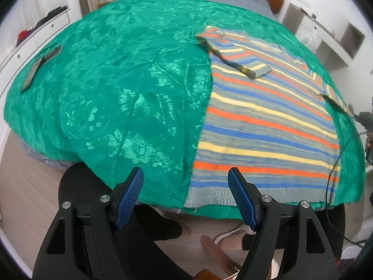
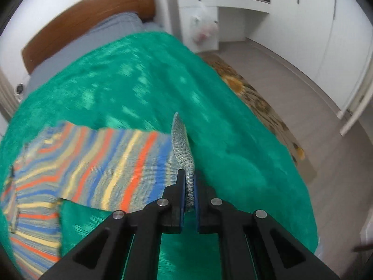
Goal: Fold small clothes
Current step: 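Grasp a sleeve cuff with the right gripper and lift it, then lay the held sleeve across the sweater body and open the right gripper, then grasp the other sleeve cuff with the left gripper and lift it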
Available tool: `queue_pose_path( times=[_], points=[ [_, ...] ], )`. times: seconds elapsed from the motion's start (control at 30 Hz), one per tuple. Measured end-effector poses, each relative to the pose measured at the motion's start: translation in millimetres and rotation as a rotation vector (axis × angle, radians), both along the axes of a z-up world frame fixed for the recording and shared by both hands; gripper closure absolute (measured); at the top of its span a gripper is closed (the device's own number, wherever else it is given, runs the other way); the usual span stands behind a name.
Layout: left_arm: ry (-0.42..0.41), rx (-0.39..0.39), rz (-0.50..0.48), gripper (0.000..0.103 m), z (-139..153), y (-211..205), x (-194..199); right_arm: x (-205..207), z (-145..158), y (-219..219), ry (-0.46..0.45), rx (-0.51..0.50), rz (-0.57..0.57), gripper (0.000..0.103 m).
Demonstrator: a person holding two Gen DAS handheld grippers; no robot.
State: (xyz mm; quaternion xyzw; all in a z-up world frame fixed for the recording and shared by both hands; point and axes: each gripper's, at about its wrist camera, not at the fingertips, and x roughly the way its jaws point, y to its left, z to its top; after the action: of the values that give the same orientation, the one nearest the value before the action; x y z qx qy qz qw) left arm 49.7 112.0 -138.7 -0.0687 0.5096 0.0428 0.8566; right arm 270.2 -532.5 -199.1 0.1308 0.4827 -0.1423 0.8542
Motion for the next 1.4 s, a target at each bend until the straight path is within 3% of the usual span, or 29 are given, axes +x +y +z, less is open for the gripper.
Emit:
queue_pose_path(
  times=[0.17,0.27,0.47,0.53,0.6,0.63,0.7,0.73,0.77,0.87,0.93,1.0,1.07,1.13,1.33,1.4],
  points=[
    [0.017,0.012,0.031,0.026,-3,9,-6,-12,-34,-10,0.058,0.029,-0.047,0.097],
    [0.037,0.002,0.060,0.026,-8,18,-8,-19,-41,-24,0.040,0.060,-0.044,0.097],
    [0.056,0.011,0.061,0.026,-15,21,-8,-37,-23,-57,0.014,0.145,-0.107,0.090],
    [0.061,0.017,0.045,0.026,-15,17,-3,-41,-10,-58,-0.033,0.165,-0.086,0.089],
    [0.054,0.026,0.019,0.026,-11,10,5,-39,-2,-51,-0.086,0.260,-0.014,0.089],
    [0.043,0.032,0.001,0.026,-6,6,9,-36,-5,-48,-0.089,0.307,0.011,0.088],
    [0.001,0.046,-0.039,0.026,10,-2,20,-27,-18,-39,-0.046,0.347,0.022,0.074],
    [-0.028,0.059,-0.058,0.026,21,-6,27,-26,-32,-36,0.014,0.334,0.008,0.068],
    [-0.060,0.074,-0.076,0.025,33,-9,34,-27,-37,-36,0.032,0.310,-0.003,0.069],
    [-0.151,0.118,-0.149,0.016,60,-22,63,-42,-27,-24,0.011,0.178,-0.023,0.064],
    [-0.186,0.161,-0.270,0.015,67,-44,95,-59,-10,-10,-0.041,0.155,-0.005,0.058],
    [-0.175,0.198,-0.402,0.016,59,-68,125,-74,6,3,-0.090,0.156,0.033,0.052],
    [-0.139,0.211,-0.521,0.031,38,-94,158,-92,15,19,-0.125,0.143,0.066,0.047],
    [-0.057,0.231,-0.599,0.051,10,-114,185,-112,19,34,-0.142,0.117,0.096,0.046],
    [0.041,0.370,-0.708,0.044,-45,-139,221,-145,4,55,-0.104,0.061,0.152,0.046],
    [0.054,0.366,-0.723,0.044,-50,-136,228,-155,-3,59,-0.095,0.059,0.160,0.046]
  ],
)
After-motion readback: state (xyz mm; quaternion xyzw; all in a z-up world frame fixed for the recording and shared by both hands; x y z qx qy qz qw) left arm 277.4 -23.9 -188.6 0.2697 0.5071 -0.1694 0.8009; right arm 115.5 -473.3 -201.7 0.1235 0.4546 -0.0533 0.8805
